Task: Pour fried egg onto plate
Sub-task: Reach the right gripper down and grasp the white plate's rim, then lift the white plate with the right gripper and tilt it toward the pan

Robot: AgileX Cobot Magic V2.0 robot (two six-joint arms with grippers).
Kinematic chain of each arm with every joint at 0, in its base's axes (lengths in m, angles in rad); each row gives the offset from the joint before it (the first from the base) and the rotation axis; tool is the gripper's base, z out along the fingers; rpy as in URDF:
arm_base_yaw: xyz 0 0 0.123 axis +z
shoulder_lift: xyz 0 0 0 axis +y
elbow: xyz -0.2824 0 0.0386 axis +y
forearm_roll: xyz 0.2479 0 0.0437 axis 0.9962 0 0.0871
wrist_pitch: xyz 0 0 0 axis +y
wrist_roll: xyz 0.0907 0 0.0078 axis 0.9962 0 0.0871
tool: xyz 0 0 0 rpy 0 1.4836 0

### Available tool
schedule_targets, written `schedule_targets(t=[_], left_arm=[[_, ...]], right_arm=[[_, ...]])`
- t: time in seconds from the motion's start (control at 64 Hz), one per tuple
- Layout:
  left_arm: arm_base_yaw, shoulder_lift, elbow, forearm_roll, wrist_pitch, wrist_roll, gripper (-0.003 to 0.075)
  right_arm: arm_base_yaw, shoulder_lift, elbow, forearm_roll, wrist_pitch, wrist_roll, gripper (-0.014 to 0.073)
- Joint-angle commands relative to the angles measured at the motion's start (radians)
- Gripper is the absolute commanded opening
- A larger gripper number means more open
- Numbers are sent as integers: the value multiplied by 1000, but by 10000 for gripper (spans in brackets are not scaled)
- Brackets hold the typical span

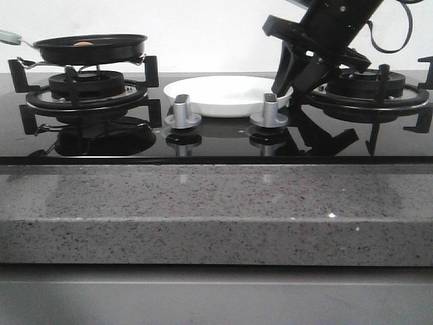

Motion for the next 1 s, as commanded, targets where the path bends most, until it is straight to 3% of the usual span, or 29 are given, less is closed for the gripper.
schedule_targets(t=[0.0, 0.328, 0.688, 0.985], left_arm=[[3, 4, -32, -12, -69, -1, 440], [3, 4, -32, -12, -69, -1, 440], [3, 4, -32, -10, -69, -1, 440], [3, 4, -32, -10, -69, -1, 440]], right_arm=[[0, -51, -32, 27, -3, -14, 205], [0, -51, -33, 27, -36, -14, -71], [-3, -149, -61, 26, 3, -15, -67], [-1, -468, 284, 48, -136, -86, -67]])
